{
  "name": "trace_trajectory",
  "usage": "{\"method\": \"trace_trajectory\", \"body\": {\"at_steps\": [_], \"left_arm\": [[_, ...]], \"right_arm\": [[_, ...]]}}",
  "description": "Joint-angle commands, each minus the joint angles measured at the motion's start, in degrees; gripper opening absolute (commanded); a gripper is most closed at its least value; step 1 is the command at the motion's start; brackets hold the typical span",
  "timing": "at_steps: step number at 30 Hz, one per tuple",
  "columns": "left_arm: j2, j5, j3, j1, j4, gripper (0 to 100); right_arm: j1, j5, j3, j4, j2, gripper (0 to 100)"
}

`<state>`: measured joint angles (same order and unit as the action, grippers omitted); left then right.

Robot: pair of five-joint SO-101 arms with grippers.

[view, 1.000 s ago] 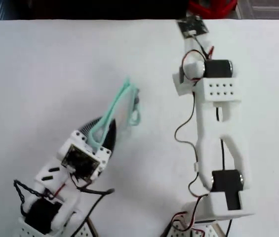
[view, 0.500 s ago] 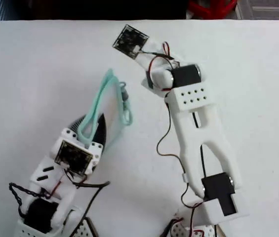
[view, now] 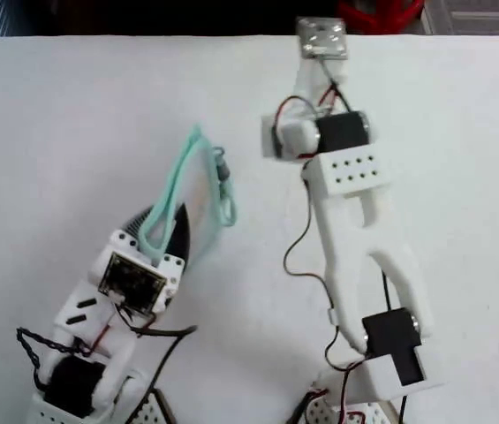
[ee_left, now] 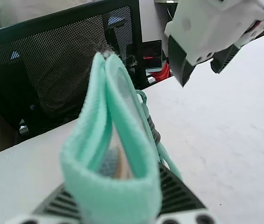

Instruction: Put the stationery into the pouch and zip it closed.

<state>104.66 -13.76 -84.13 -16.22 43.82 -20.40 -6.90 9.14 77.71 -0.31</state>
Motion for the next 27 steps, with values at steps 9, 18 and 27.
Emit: {"method": "trace_trajectory", "body": {"at_steps": [9,18,27], "left_arm": [[-0.1,-0.4,-5.6,1.9,-5.6,4],[-0.1,-0.4,-5.8,1.9,-5.7,4],[-0.1,-0.4,-5.9,1.8,-5.7,4]], "right_arm": [[-6.9,27.3,-8.8,-9.9,-0.8,21.6],[-9.5,29.8,-15.6,-10.9,-7.5,21.6],[-11.6,30.9,-28.3,-19.6,-22.2,21.6]]}}
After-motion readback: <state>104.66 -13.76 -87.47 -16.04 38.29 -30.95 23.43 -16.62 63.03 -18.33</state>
